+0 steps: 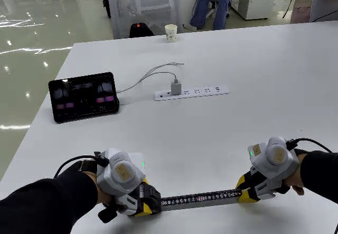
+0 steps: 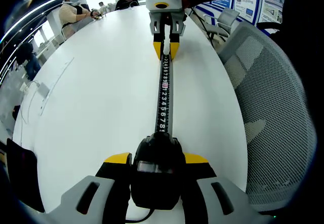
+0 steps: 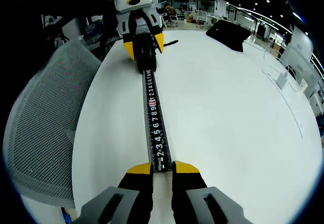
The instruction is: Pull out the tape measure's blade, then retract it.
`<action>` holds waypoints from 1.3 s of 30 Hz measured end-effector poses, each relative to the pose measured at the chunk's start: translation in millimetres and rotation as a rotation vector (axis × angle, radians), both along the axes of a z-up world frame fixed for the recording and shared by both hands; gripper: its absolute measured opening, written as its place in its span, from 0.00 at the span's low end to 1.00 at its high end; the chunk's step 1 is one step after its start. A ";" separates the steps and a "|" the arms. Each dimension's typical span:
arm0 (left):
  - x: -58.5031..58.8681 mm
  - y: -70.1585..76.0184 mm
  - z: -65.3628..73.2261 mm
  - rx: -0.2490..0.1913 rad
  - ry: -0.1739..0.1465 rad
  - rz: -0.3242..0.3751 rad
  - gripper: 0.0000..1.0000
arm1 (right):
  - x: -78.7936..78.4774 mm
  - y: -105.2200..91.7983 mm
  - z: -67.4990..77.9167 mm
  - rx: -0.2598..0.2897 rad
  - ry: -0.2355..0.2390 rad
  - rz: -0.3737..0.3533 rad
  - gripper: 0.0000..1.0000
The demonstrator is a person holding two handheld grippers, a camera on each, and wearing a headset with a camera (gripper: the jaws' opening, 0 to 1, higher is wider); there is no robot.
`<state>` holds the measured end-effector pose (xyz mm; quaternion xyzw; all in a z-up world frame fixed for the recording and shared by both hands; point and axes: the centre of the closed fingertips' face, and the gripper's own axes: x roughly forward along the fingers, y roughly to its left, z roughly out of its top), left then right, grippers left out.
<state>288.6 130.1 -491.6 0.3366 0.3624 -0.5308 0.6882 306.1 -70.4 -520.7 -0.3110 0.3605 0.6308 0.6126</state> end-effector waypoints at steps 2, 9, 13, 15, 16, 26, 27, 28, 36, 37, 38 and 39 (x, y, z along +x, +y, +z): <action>0.1 -0.1 0.1 0.000 -0.001 0.000 0.32 | 0.3 -0.4 -0.1 -0.001 -0.001 0.001 0.10; 0.4 -0.3 0.1 0.001 -0.001 0.000 0.32 | 1.5 -3.5 0.2 -0.004 0.005 -0.004 0.10; 1.2 0.0 0.1 0.001 -0.001 0.000 0.32 | 2.2 -5.2 0.0 -0.007 0.004 -0.005 0.10; 1.5 0.1 0.1 0.000 -0.001 0.000 0.32 | 2.5 -6.3 0.1 -0.009 0.004 -0.006 0.10; 1.5 0.1 0.1 0.001 -0.001 0.000 0.32 | 2.6 -6.7 0.1 -0.009 0.004 -0.007 0.10; 1.6 -0.1 -0.2 0.001 0.000 -0.002 0.32 | 3.1 -12.6 0.7 -0.013 0.003 -0.014 0.10; 1.6 -0.2 -0.3 0.001 0.000 -0.002 0.32 | 3.0 -12.9 0.6 -0.013 0.002 -0.014 0.10; 1.5 -0.1 -0.3 0.001 0.000 -0.002 0.32 | 2.9 -13.2 0.6 -0.014 0.001 -0.014 0.10; 1.3 -0.3 -0.4 0.003 0.000 -0.004 0.32 | 4.2 -17.7 0.6 -0.017 -0.002 -0.013 0.10; 1.3 -0.4 -0.4 0.003 0.000 -0.004 0.32 | 4.4 -18.6 0.4 -0.017 -0.003 -0.014 0.10; 1.3 -0.4 -0.4 0.003 0.000 -0.004 0.32 | 4.7 -19.2 0.3 -0.017 -0.004 -0.014 0.10; 1.2 -0.5 -0.4 0.004 -0.001 -0.004 0.32 | 4.7 -19.8 0.2 -0.017 -0.003 -0.016 0.10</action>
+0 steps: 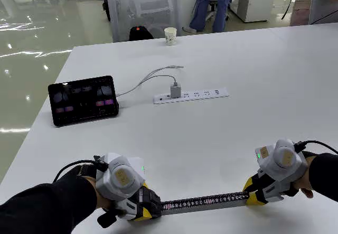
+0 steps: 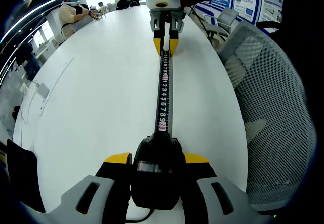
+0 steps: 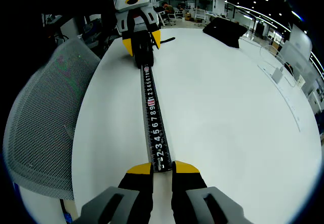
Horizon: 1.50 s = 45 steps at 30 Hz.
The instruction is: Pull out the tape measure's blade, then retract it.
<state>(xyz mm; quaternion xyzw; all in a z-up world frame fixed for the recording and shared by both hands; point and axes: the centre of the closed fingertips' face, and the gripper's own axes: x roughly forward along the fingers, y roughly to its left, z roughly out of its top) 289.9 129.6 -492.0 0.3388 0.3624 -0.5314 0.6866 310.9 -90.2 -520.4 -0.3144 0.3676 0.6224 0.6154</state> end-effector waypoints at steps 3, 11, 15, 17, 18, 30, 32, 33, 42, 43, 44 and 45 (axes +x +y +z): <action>-0.2 0.2 -0.1 0.000 0.000 0.000 0.32 | 0.4 -1.2 -0.1 -0.001 -0.001 -0.002 0.10; -0.7 -0.8 -0.2 0.000 -0.001 -0.003 0.32 | 0.1 -5.0 -0.3 -0.004 -0.002 -0.002 0.09; -0.5 -0.7 -0.3 0.001 -0.001 -0.003 0.32 | 0.2 -6.8 -0.3 -0.007 -0.002 -0.003 0.09; -0.4 -0.7 -0.2 0.000 -0.001 -0.003 0.32 | 0.2 -7.9 -0.3 -0.007 -0.002 -0.003 0.09; -0.4 -0.6 -0.2 0.000 -0.001 -0.003 0.32 | 0.2 -8.6 -0.2 -0.008 -0.002 -0.004 0.09; -0.5 -0.3 0.2 0.000 -0.002 -0.002 0.32 | 1.6 -14.5 -0.2 -0.010 -0.002 -0.012 0.09; -0.4 -0.2 0.2 0.000 -0.002 -0.002 0.32 | 1.7 -15.7 -0.2 -0.009 -0.002 -0.014 0.09; -0.3 -0.1 0.2 0.000 -0.002 -0.002 0.32 | 1.7 -16.1 -0.2 -0.010 -0.002 -0.015 0.09; 0.1 0.8 -0.2 0.000 -0.003 -0.003 0.32 | 1.8 -17.9 -0.6 -0.016 0.000 -0.019 0.09; 0.1 0.7 -0.3 -0.001 -0.003 -0.003 0.32 | 1.8 -18.1 -0.6 -0.016 0.000 -0.019 0.09; 0.1 0.7 -0.4 -0.001 -0.003 -0.003 0.32 | 1.8 -18.6 -0.5 -0.017 0.001 -0.020 0.09; 0.1 0.7 -0.3 -0.001 -0.002 -0.003 0.32 | 1.6 -18.9 -0.6 -0.017 0.000 -0.021 0.10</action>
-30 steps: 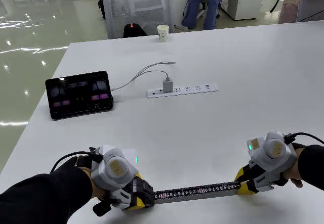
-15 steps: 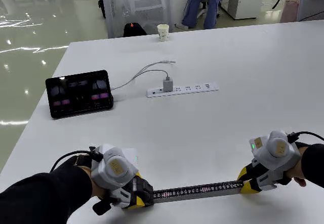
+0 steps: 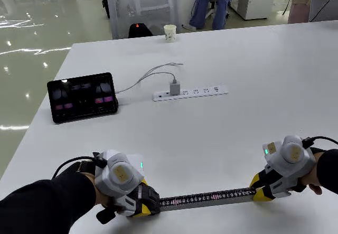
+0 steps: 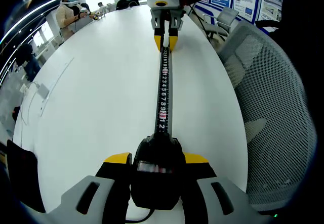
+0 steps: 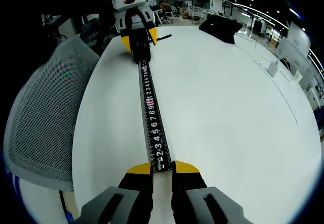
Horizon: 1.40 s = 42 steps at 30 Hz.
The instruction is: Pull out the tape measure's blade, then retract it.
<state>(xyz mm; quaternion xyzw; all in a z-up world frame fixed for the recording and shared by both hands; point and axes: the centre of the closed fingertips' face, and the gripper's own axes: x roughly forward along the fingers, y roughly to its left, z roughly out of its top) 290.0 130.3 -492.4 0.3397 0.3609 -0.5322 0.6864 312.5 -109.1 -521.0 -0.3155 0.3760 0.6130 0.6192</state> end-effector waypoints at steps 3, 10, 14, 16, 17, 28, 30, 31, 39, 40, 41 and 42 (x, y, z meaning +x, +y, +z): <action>0.0 -0.1 0.1 0.000 0.000 0.001 0.32 | -0.3 0.3 0.2 0.000 0.002 -0.006 0.10; 0.5 -1.9 1.0 -0.019 -0.001 0.012 0.33 | -1.4 0.7 -0.1 -0.019 -0.008 0.010 0.11; 2.0 -0.9 1.1 -0.026 0.001 0.031 0.33 | -1.6 0.1 -0.4 -0.028 -0.017 0.030 0.12; 2.2 -0.8 0.8 -0.025 0.000 0.032 0.34 | -1.9 0.2 -0.4 -0.035 -0.024 0.039 0.12; 2.1 -0.6 0.8 -0.023 -0.001 0.032 0.34 | -2.0 0.2 -0.4 -0.038 -0.024 0.039 0.12; 3.2 1.8 1.5 -0.036 0.009 0.070 0.35 | -0.6 1.5 0.2 -0.056 -0.012 0.012 0.12; 3.2 4.9 2.4 -0.032 0.011 0.080 0.35 | -0.6 1.2 0.1 -0.059 -0.012 0.018 0.12; 3.2 6.7 2.8 -0.030 0.011 0.084 0.35 | -0.8 1.4 0.1 -0.061 -0.012 0.021 0.12; 5.6 33.1 7.4 -0.030 0.012 0.210 0.42 | 0.5 0.6 0.7 -0.064 -0.029 0.013 0.14; 5.4 37.4 8.5 -0.037 0.017 0.231 0.44 | 2.2 -0.1 1.2 -0.063 -0.035 0.001 0.15; 5.1 40.4 9.3 -0.043 0.020 0.247 0.46 | 3.2 0.3 2.4 -0.057 -0.042 -0.008 0.17; 4.3 42.9 10.4 -0.049 0.024 0.263 0.48 | 4.2 0.3 4.1 -0.050 -0.046 -0.019 0.19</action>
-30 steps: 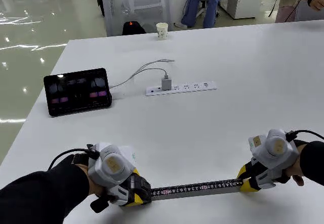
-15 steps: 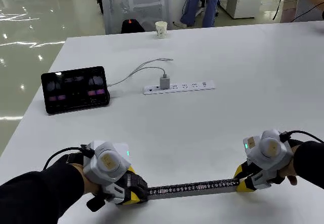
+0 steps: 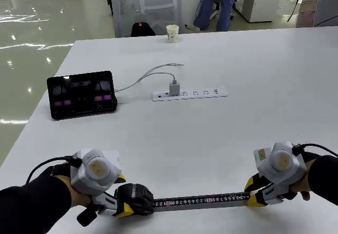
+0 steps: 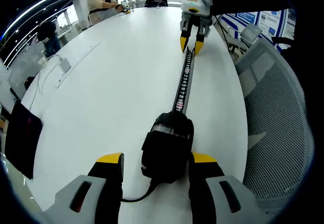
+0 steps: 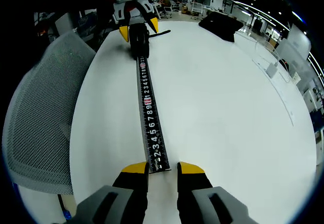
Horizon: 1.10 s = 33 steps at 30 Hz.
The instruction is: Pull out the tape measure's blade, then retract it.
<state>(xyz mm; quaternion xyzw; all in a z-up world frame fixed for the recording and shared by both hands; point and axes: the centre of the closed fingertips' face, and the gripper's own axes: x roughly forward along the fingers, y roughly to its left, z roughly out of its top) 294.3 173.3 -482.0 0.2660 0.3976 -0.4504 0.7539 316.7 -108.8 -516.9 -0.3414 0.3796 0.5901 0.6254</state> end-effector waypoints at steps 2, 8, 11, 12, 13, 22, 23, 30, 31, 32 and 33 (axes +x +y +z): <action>-2.6 6.6 2.2 -0.024 0.016 0.050 0.50 | 1.9 0.1 4.3 0.021 -0.003 -0.036 0.21; -10.1 22.3 8.8 -0.094 0.030 0.157 0.60 | -1.9 -6.6 10.2 0.054 0.011 -0.118 0.23; -12.5 29.8 10.0 -0.128 0.032 0.220 0.63 | -6.6 -11.4 12.5 0.072 0.023 -0.165 0.26; -13.8 31.5 10.5 -0.139 0.034 0.240 0.64 | -6.6 -12.6 13.6 0.081 0.021 -0.181 0.27; -13.2 34.7 12.0 -0.153 0.017 0.262 0.65 | -6.6 -14.9 14.2 0.093 0.022 -0.214 0.28; -29.5 61.0 15.2 -0.213 -0.026 0.404 0.72 | -18.6 -36.1 27.4 0.132 -0.011 -0.320 0.39; -31.6 63.1 15.3 -0.218 -0.024 0.418 0.73 | -19.7 -38.6 28.1 0.137 -0.015 -0.325 0.39; -45.1 76.0 18.1 -0.251 -0.036 0.485 0.79 | -23.4 -53.1 36.6 0.193 -0.034 -0.426 0.44; -47.1 76.3 19.6 -0.263 -0.040 0.495 0.81 | -24.0 -54.7 39.0 0.206 -0.049 -0.437 0.45; -48.0 77.6 19.8 -0.268 -0.045 0.502 0.82 | -25.7 -56.5 39.1 0.209 -0.050 -0.444 0.46; -49.1 79.6 20.0 -0.267 -0.054 0.510 0.82 | -27.9 -58.4 38.3 0.220 -0.042 -0.461 0.46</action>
